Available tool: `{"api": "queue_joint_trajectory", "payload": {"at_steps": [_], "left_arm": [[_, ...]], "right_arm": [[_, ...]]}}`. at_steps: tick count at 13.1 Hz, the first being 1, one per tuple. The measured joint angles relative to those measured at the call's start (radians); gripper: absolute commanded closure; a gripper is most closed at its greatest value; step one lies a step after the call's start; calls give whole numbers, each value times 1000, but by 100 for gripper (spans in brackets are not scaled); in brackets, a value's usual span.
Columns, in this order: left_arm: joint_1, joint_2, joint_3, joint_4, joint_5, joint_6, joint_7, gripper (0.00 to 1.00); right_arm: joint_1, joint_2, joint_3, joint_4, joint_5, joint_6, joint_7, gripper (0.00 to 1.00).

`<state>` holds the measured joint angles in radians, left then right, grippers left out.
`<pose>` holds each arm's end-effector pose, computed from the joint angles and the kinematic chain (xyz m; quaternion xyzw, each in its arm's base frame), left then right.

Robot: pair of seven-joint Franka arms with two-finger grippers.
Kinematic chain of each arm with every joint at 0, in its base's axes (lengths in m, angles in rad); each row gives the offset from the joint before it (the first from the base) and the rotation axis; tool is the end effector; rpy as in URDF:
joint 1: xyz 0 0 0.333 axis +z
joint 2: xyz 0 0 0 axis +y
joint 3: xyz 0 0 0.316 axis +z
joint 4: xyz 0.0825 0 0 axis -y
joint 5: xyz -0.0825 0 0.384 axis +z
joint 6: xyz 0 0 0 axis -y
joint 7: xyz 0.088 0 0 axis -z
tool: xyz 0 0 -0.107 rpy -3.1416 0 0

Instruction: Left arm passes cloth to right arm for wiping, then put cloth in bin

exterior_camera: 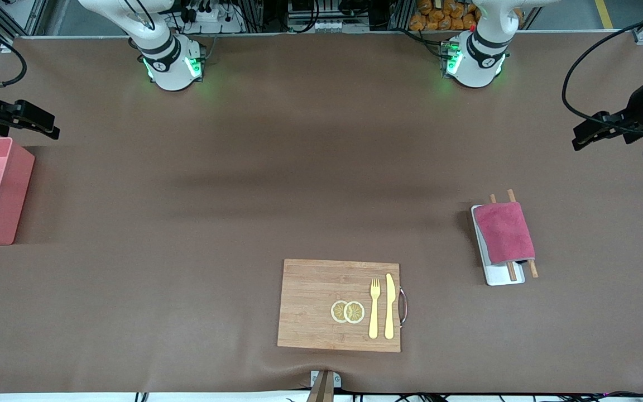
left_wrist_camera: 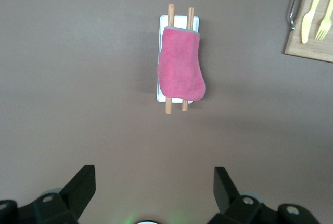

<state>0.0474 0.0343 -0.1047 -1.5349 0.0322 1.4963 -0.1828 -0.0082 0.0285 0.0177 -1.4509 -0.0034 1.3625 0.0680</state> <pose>0.5564 -0.0272 0.6161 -0.9972 -0.0632 0.0344 0.0185 0.5412 0.0046 0.6472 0.9979 -0.0294 -0.0583 0.0037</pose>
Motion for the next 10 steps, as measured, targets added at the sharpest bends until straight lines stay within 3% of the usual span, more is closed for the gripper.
{"api": "queue_joint_trajectory", "payload": {"at_steps": [6,10], "left_arm": [[13,212,7,-13,0,217,0,0],[22,258,7,-101,0,336,0,0]], "right_arm": [[-7,0,3,0,-6,-1,0,0],[-24,2,0,-1,-10,-1,-29,0]]}}
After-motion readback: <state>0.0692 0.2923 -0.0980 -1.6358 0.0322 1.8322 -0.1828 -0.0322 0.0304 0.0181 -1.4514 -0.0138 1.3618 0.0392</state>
